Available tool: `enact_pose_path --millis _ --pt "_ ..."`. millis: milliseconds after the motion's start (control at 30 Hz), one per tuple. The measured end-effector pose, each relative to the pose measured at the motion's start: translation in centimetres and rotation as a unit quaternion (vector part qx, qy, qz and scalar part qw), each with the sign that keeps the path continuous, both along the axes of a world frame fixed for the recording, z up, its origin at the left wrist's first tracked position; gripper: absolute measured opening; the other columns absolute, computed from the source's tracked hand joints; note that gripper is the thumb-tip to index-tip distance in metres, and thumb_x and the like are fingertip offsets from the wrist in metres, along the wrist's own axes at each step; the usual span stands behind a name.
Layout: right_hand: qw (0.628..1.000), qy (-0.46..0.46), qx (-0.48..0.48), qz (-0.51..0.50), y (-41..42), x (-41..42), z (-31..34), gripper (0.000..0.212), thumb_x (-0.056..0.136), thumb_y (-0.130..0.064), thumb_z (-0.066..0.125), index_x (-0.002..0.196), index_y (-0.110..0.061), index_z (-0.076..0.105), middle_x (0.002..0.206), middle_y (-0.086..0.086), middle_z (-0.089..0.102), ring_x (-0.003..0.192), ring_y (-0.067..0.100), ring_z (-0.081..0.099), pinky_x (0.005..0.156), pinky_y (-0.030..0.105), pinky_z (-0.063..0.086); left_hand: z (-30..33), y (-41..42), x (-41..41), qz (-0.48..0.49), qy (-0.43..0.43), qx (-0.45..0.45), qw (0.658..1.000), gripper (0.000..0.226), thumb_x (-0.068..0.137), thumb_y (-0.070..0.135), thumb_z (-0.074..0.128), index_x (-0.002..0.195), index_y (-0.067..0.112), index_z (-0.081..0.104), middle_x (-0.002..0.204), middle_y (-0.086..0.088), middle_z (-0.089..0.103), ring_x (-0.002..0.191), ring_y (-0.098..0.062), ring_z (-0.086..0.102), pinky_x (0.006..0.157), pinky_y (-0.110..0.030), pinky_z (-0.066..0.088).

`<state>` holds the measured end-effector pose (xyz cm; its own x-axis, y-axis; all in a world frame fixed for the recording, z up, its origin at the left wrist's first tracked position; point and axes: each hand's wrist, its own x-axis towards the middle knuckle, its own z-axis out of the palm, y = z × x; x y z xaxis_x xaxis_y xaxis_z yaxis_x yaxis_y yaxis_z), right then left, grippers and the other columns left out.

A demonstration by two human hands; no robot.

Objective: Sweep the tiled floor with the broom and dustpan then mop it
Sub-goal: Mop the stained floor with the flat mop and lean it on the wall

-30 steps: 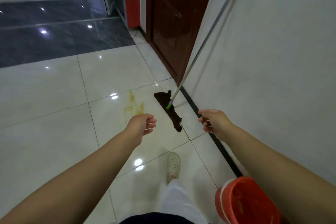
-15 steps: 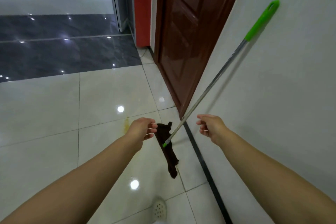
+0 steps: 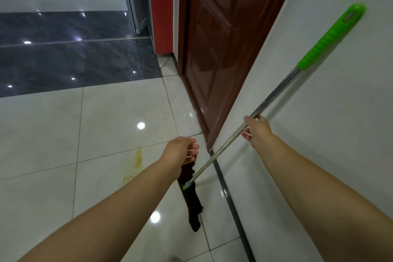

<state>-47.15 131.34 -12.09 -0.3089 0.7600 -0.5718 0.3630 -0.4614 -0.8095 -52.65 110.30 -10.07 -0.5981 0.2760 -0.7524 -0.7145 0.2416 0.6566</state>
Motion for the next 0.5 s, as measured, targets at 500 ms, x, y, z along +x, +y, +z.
enact_pose_path --millis 500 --pt "0.994 -0.068 0.078 0.032 -6.2 -2.1 0.5 0.036 0.087 -0.049 0.055 0.073 -0.015 0.059 0.077 0.0 0.063 0.047 0.014 0.063 0.05 0.023 0.054 -2.0 -11.3 -2.4 0.089 0.021 -0.011 0.996 0.022 0.095 0.008 0.041 0.09 0.005 0.061 0.08 -0.007 0.064 0.068 -0.016 0.059 0.061 -0.025 0.05"
